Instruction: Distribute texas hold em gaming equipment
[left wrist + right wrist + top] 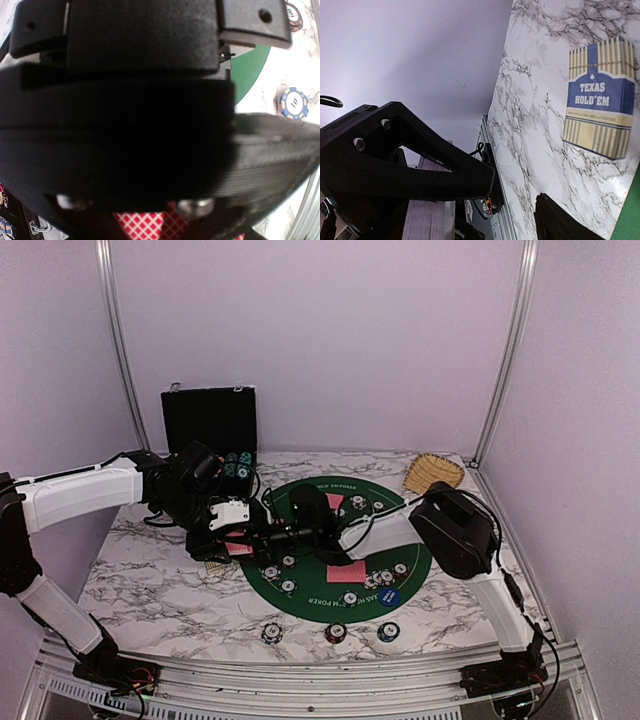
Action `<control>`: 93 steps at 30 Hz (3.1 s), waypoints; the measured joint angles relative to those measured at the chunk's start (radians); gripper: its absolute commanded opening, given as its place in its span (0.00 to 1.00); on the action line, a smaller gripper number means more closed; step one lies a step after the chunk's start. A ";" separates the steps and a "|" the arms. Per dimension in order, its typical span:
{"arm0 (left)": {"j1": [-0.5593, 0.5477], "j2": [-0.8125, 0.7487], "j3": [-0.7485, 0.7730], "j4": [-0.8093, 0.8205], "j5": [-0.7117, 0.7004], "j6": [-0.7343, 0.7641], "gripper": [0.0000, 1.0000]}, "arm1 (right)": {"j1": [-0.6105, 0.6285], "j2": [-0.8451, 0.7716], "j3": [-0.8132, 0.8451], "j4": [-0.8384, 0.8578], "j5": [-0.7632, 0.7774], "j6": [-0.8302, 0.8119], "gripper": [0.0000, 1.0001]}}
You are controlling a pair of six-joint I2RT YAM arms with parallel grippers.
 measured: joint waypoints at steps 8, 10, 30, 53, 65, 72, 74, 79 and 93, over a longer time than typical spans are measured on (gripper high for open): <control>0.000 0.002 0.000 -0.013 -0.004 0.000 0.31 | -0.006 0.008 0.003 -0.023 0.002 -0.020 0.71; 0.000 0.002 0.000 -0.019 -0.008 0.000 0.31 | -0.008 0.002 0.000 -0.033 0.003 -0.034 0.69; -0.001 0.002 0.000 -0.024 -0.009 0.000 0.30 | -0.039 -0.124 -0.128 -0.091 0.002 -0.109 0.51; -0.001 0.002 0.000 -0.023 -0.008 0.000 0.30 | -0.062 -0.230 -0.234 -0.137 0.005 -0.129 0.32; -0.001 0.002 0.000 -0.023 -0.008 0.000 0.27 | -0.082 -0.286 -0.257 -0.232 0.004 -0.168 0.19; -0.001 0.002 0.000 -0.023 -0.012 0.001 0.25 | -0.104 -0.296 -0.261 -0.312 0.003 -0.209 0.14; 0.000 0.002 0.000 -0.023 -0.018 0.001 0.24 | -0.111 -0.298 -0.270 -0.324 0.000 -0.216 0.12; 0.008 0.002 -0.001 -0.023 -0.027 0.001 0.24 | -0.130 -0.315 -0.291 -0.348 -0.002 -0.226 0.06; 0.017 0.002 -0.002 -0.023 -0.032 0.002 0.22 | -0.224 -0.306 -0.274 -0.352 -0.002 -0.226 0.02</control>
